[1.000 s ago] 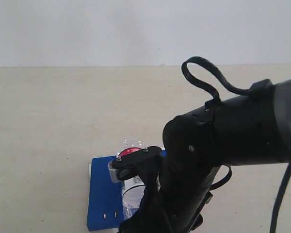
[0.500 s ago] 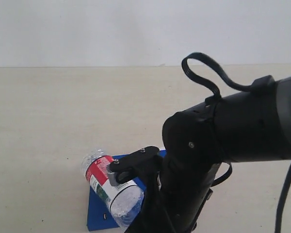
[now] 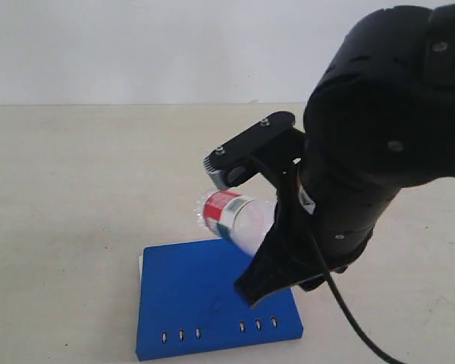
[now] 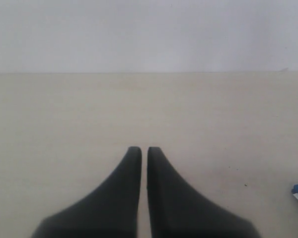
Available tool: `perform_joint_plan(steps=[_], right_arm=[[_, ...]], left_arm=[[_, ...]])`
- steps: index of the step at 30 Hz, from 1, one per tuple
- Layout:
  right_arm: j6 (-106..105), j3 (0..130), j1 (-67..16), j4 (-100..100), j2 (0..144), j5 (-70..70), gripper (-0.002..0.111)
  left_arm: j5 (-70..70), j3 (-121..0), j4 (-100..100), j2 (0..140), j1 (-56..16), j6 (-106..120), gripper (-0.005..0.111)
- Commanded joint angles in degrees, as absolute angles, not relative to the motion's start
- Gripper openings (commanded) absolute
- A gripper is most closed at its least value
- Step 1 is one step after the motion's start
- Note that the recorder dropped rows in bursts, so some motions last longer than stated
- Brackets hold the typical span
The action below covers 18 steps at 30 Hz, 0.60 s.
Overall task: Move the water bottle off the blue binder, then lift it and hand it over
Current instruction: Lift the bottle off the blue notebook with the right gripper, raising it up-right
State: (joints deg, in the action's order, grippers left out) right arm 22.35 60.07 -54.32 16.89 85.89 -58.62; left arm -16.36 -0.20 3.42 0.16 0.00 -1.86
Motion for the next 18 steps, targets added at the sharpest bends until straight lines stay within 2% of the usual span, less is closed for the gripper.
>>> perform_joint_plan(steps=[1, 12, 15, 18], right_arm=[[27.13, 60.71, -54.28, 27.18, 85.16, -60.05, 0.000], [33.72, 65.16, -53.34, 40.25, 85.16, -68.86, 0.000], [30.38, 67.26, -49.37, 35.23, 85.16, -68.86, 0.000], [22.28, 69.57, -41.20, 23.92, 85.16, -68.86, 0.000]], left_arm=[[-16.13, 0.00, 3.67, 0.00, 0.05, -2.15, 0.004], [-16.13, 0.00, 3.67, 0.00, 0.05, -2.15, 0.004], [-16.13, 0.00, 3.67, 0.00, 0.05, -2.15, 0.004], [-16.13, 0.00, 3.67, 0.00, 0.05, -2.15, 0.004]])
